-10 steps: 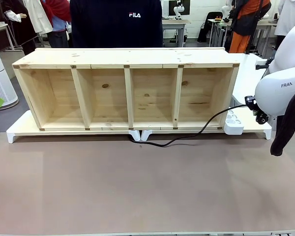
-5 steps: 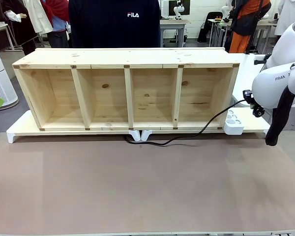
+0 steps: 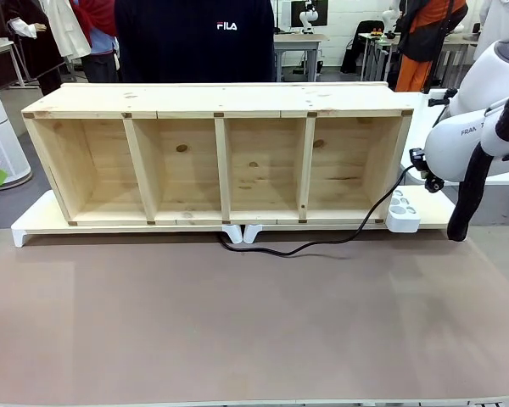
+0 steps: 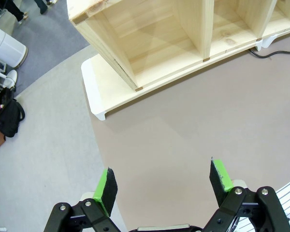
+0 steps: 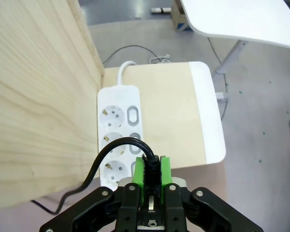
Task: Perform cable management.
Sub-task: Pull the grasped Power Cable to the location of the Power Strip, then release the Power Cable when the human grasps it.
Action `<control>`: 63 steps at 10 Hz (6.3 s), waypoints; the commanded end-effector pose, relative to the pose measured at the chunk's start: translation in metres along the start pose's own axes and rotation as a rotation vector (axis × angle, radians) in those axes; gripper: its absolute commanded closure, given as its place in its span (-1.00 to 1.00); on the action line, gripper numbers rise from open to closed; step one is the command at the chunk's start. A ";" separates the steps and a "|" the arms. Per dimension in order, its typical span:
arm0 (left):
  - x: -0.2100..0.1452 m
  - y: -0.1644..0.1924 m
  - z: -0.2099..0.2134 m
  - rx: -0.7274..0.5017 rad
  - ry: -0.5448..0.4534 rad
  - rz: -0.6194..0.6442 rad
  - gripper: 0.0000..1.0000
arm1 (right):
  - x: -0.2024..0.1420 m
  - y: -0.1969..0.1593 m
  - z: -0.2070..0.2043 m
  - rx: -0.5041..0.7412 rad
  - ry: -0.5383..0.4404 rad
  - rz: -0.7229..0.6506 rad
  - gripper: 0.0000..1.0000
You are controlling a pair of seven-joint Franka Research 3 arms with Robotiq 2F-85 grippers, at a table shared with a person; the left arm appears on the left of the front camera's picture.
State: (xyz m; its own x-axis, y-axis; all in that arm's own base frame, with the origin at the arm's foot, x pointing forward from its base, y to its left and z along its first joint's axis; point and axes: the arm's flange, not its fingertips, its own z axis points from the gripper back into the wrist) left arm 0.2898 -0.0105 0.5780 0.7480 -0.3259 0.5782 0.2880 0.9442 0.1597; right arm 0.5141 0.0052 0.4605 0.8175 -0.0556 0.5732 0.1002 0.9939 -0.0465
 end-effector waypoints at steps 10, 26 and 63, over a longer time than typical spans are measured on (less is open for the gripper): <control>0.000 0.000 -0.001 0.000 -0.004 0.015 -1.00 | 0.004 0.003 -0.006 0.006 0.001 0.003 0.68; 0.000 0.000 -0.001 0.000 -0.004 0.015 -1.00 | 0.004 0.003 -0.006 0.006 0.001 0.003 0.68; 0.000 0.000 -0.001 0.000 -0.004 0.015 -1.00 | 0.006 0.001 0.012 -0.009 0.012 0.006 -1.00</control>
State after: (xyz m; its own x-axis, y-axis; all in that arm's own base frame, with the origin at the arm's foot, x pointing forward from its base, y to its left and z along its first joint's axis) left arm 0.2899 -0.0105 0.5780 0.7480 -0.3259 0.5781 0.2880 0.9442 0.1597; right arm 0.5122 0.0069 0.4742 0.8241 -0.0485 0.5644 0.0983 0.9935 -0.0581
